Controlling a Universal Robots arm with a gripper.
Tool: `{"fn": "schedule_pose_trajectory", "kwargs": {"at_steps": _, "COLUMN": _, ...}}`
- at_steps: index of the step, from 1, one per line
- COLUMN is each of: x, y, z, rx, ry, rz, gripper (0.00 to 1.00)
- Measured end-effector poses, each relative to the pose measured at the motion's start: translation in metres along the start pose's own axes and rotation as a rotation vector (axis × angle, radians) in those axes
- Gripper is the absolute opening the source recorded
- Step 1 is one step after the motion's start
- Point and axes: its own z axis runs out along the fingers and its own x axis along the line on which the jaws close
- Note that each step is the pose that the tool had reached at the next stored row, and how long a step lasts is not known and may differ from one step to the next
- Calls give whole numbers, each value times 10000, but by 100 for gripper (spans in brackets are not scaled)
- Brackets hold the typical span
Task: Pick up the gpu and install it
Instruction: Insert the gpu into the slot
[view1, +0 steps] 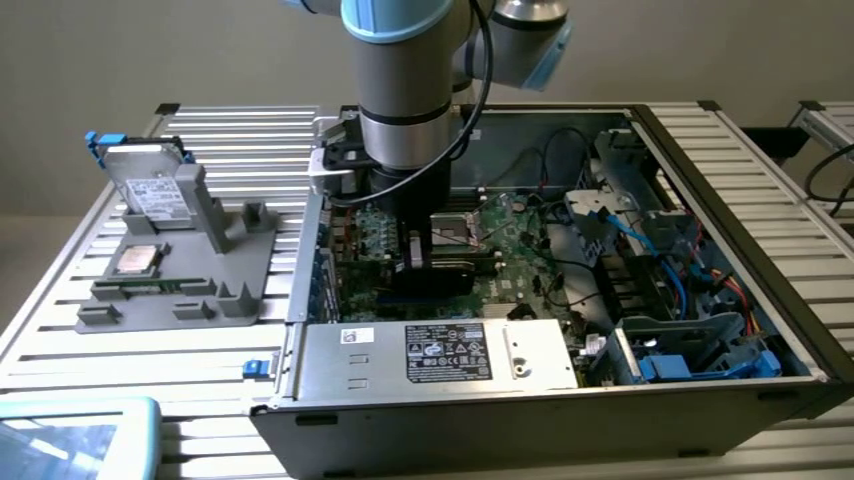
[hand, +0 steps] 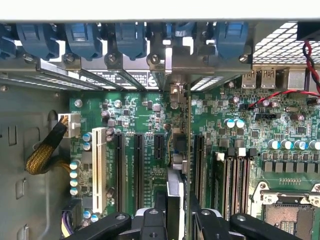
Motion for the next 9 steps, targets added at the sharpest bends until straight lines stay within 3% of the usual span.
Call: {"fn": "schedule_pose_trajectory", "kwargs": {"at_steps": 9, "x": 7, "y": 1, "z": 0, "rx": 5, "ry": -10, "rz": -119, "gripper": 27}}
